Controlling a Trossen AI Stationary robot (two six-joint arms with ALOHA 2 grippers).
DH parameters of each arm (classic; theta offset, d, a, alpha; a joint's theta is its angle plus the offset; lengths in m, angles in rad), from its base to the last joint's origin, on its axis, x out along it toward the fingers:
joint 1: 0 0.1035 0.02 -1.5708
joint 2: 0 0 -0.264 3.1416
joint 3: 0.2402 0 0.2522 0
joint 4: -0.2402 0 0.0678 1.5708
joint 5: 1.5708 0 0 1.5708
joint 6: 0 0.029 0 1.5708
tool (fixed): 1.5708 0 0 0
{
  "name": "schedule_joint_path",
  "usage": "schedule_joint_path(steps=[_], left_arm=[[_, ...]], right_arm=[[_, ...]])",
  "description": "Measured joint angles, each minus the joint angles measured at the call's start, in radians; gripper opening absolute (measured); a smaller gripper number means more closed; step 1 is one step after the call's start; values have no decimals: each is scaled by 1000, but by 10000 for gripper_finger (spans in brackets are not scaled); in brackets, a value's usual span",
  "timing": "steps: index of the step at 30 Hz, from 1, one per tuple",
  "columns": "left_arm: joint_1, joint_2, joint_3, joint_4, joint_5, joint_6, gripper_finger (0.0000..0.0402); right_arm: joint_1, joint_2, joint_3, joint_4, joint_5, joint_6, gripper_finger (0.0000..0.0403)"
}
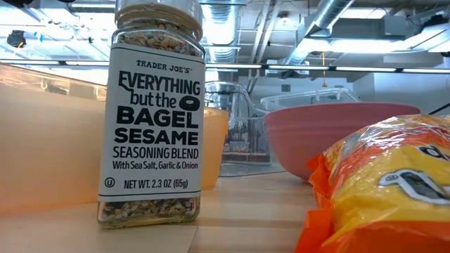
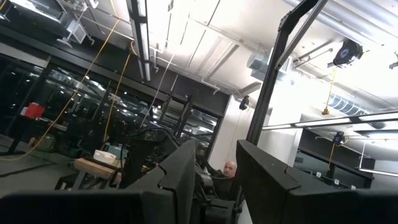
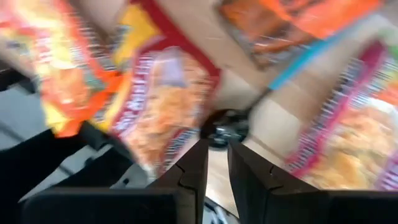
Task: Pick & Place Food Item
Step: Put the green noodle pack into the transparent container
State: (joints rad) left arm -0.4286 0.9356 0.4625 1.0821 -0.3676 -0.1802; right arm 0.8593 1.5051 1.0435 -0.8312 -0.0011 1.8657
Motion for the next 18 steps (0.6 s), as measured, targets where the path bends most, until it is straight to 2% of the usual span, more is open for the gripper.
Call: schedule_joint_path(steps=[6, 15, 18], left_arm=[[0, 0, 0, 0, 0, 0, 112], [0, 0, 0, 0, -1, 0, 112], [0, 0, 0, -1, -1, 0, 112]], right_arm=[[11, 0, 0, -86, -41, 17, 59], [17, 0, 0, -148, -172, -278, 59], [16, 0, -3, -234, -210, -204, 59]])
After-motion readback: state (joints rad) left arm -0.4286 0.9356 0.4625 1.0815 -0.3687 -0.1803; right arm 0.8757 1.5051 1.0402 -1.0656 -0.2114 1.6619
